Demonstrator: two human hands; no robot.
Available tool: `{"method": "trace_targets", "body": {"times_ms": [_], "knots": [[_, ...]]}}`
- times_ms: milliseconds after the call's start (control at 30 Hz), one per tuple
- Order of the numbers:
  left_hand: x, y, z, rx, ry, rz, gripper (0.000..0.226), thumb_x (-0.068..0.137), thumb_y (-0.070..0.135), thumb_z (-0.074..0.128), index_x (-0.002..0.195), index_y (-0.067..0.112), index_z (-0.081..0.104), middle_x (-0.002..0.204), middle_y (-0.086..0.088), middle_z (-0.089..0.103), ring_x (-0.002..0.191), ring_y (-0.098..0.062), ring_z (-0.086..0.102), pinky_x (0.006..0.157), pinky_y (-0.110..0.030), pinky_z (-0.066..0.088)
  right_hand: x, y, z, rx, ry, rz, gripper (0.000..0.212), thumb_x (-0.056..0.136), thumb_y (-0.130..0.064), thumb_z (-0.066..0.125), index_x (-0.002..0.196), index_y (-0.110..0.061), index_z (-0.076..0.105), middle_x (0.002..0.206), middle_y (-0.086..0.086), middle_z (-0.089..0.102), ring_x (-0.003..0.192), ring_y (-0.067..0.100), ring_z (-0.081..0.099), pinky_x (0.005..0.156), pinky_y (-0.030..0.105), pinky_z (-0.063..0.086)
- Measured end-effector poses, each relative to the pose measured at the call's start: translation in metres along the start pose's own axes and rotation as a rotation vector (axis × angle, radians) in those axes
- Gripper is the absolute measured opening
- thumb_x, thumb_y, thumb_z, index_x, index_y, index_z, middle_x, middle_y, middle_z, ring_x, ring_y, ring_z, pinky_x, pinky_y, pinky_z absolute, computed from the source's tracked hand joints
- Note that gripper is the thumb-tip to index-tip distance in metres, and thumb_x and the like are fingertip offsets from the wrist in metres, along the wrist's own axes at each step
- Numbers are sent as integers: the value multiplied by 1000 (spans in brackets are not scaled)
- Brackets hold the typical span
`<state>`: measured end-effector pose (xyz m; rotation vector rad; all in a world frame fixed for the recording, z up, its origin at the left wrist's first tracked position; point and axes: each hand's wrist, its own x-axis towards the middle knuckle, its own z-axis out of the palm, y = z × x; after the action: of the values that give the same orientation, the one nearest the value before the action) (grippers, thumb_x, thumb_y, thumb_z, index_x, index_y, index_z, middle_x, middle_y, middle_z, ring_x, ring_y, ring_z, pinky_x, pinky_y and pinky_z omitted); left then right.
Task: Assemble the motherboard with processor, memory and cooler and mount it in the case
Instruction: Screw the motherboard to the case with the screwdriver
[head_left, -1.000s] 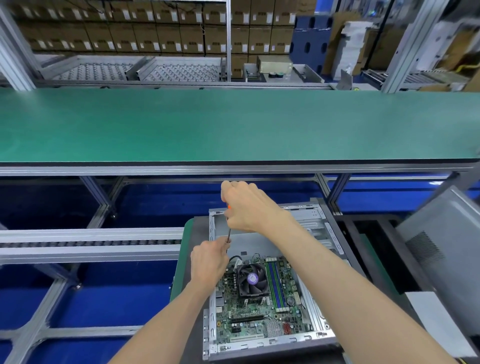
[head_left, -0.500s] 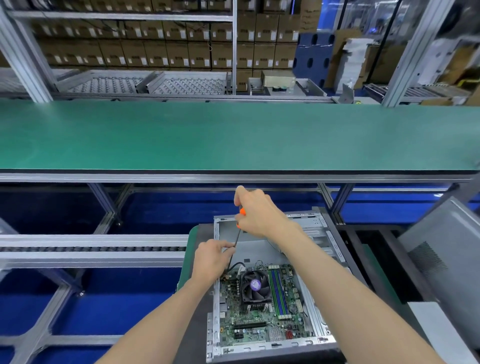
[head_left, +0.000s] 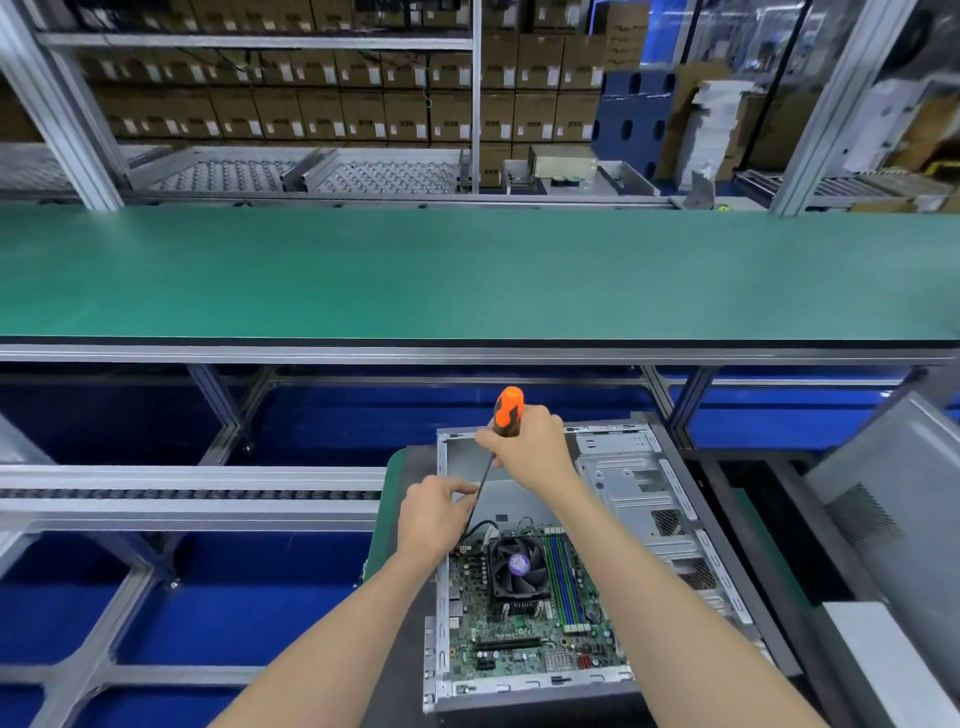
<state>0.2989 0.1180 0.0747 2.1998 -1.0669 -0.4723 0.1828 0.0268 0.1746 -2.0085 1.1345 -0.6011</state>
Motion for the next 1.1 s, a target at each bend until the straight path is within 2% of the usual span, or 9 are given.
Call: {"method": "trace_targets", "body": {"times_ms": [167, 233, 367, 433, 500, 567, 700, 867, 1100], "knots": [[-2, 3, -4, -204, 24, -94, 13, 90, 26, 66, 91, 26, 78, 64, 2, 68, 48, -8, 52, 50, -23, 44, -3, 1, 15, 82, -110, 10, 28, 93, -25, 61, 80, 0, 64, 64, 7, 71, 65, 15, 70, 81, 42, 57], [-1, 2, -10, -511, 83, -276, 14, 90, 21, 64, 84, 23, 76, 59, 7, 65, 53, -10, 50, 54, -25, 44, 1, -6, 10, 85, -34, -48, 31, 95, -27, 58, 78, 0, 62, 64, 7, 70, 60, 13, 69, 82, 38, 55], [1, -8, -20, -1244, 78, -611, 24, 103, 18, 50, 91, 3, 65, 46, 8, 27, 39, -8, 21, 36, -22, 22, 14, -24, -21, 177, 118, -132, 35, 97, -31, 57, 75, -4, 63, 57, 0, 67, 49, 11, 65, 62, 16, 49], [0, -12, -25, -1541, 32, -667, 29, 106, 19, 43, 95, 0, 62, 49, 6, 31, 39, -8, 26, 36, -20, 27, 16, -30, -33, 235, 169, -160, 40, 99, -32, 56, 75, -1, 62, 55, 1, 67, 46, 15, 64, 56, 11, 45], [-2, -14, -28, -1727, -3, -658, 31, 106, 18, 43, 104, -5, 63, 58, -1, 50, 50, -10, 47, 48, -24, 46, 16, -35, -40, 328, 239, -159, 42, 100, -33, 53, 77, 2, 60, 55, 4, 67, 45, 20, 63, 53, 14, 46], [-3, -15, -28, -1797, -40, -592, 33, 106, 16, 42, 112, -8, 63, 84, -14, 72, 83, -24, 70, 74, -36, 56, 17, -39, -47, 415, 315, -141, 47, 101, -34, 50, 78, 6, 59, 53, 6, 66, 43, 23, 61, 52, 21, 49], [-5, -19, -31, -1878, -114, -508, 37, 96, 0, 34, 124, -13, 55, 122, -30, 65, 113, -43, 65, 96, -48, 51, 17, -47, -59, 518, 399, -137, 55, 103, -33, 47, 76, 13, 59, 49, 8, 62, 37, 23, 54, 47, 24, 48], [-3, -24, -29, -1896, -132, -441, 74, 66, -21, 22, 136, -11, 44, 134, -29, 57, 129, -42, 52, 110, -48, 41, 12, -55, -62, 600, 404, -160, 50, 103, -32, 47, 70, 4, 54, 51, 12, 62, 35, 22, 48, 46, 31, 49], [0, -16, -22, -1880, -142, -432, 79, 62, -21, 13, 136, -13, 42, 136, -31, 55, 133, -45, 47, 115, -52, 34, 11, -62, -55, 693, 368, -154, 50, 102, -33, 49, 57, -12, 52, 52, 14, 62, 34, 22, 46, 43, 25, 43]]}}
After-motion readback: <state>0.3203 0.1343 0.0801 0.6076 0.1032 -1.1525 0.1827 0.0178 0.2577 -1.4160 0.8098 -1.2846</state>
